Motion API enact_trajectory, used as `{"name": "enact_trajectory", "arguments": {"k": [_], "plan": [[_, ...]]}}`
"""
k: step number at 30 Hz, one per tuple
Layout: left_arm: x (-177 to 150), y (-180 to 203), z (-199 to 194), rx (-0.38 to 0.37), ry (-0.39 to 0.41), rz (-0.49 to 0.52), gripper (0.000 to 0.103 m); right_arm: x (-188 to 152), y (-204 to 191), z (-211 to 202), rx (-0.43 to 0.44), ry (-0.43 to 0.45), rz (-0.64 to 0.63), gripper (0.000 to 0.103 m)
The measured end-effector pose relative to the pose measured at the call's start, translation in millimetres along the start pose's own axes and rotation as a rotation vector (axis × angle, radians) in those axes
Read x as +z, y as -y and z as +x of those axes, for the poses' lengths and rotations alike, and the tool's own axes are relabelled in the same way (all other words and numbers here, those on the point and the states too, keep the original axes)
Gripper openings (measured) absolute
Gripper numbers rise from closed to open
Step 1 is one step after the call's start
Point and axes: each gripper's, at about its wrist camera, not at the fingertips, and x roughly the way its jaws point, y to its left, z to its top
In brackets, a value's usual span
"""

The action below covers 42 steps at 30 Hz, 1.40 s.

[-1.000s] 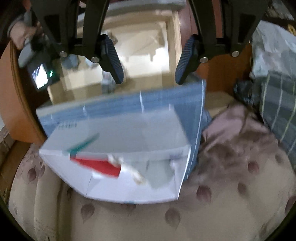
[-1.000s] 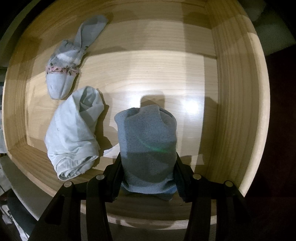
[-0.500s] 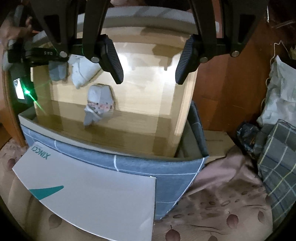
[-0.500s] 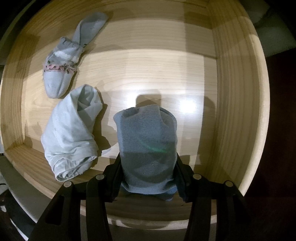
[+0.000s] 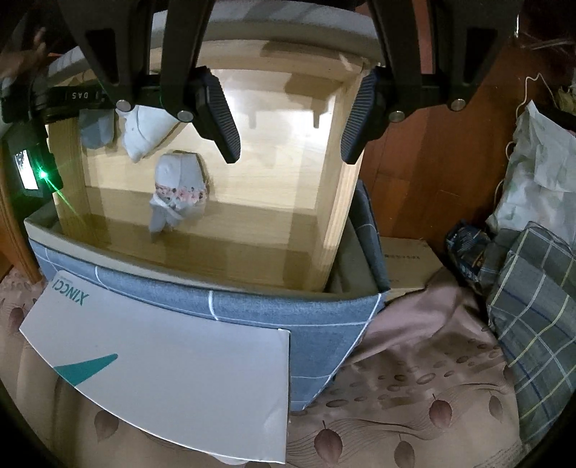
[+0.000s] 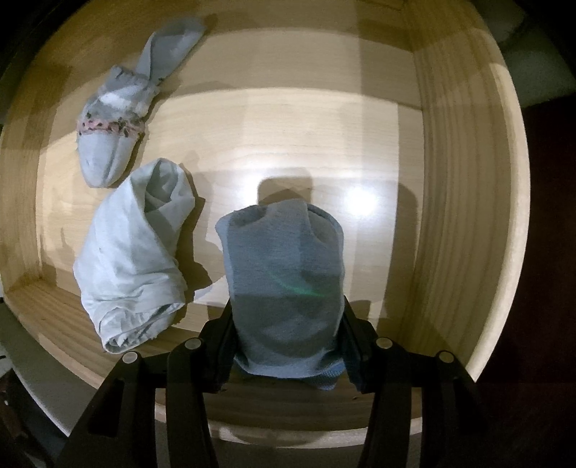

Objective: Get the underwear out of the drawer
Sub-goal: 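Return the left tool over the drawer while the right tool holds the light blue item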

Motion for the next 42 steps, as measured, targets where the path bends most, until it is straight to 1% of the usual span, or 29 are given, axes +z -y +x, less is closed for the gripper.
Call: {"name": "enact_trajectory", "arguments": {"k": [3,6,8,11,14,20,23,27,33,39,42], "plan": [[1,1,-1,0.003,0.013,0.012,0.06,0,1,-1,0.001,0.001,0.004,0.048],[0,2,-4,0.031,0.033,0.023,0.06,-1,0,-2,-0.001,0.012,0.006,0.047],[-1,2,-7,0.029,0.055,0.018,0.06,-1,-1,-5,-0.003,0.027,0.007,0.046],[-1,1,-9,0.029,0.063,0.007,0.06,-1,-1,-9,0.002,0.047,0.009,0.045],[-1,3,-7,0.023,0.058,0.007,0.06,-2,-2,-13,0.008,0.083,0.007,0.045],[-3,9,-12,0.033,0.078,0.026,0.06,-7,-3,-22,-0.006,0.138,0.005,0.044],[-2,6,-11,0.027,0.076,0.015,0.06,-9,-4,-29,-0.006,0.183,0.002,0.044],[-2,4,-11,0.023,0.074,-0.002,0.06,-12,-7,-33,-0.012,0.214,-0.009,0.044],[-3,5,-12,0.028,0.079,0.003,0.06,-19,-4,-37,0.017,0.229,0.003,0.044],[-3,4,-13,0.023,0.08,0.002,0.06,-28,12,-44,0.07,0.276,0.023,0.044],[-2,2,-13,0.017,0.086,0.0,0.06,-33,14,-52,0.081,0.31,0.027,0.044]]}}
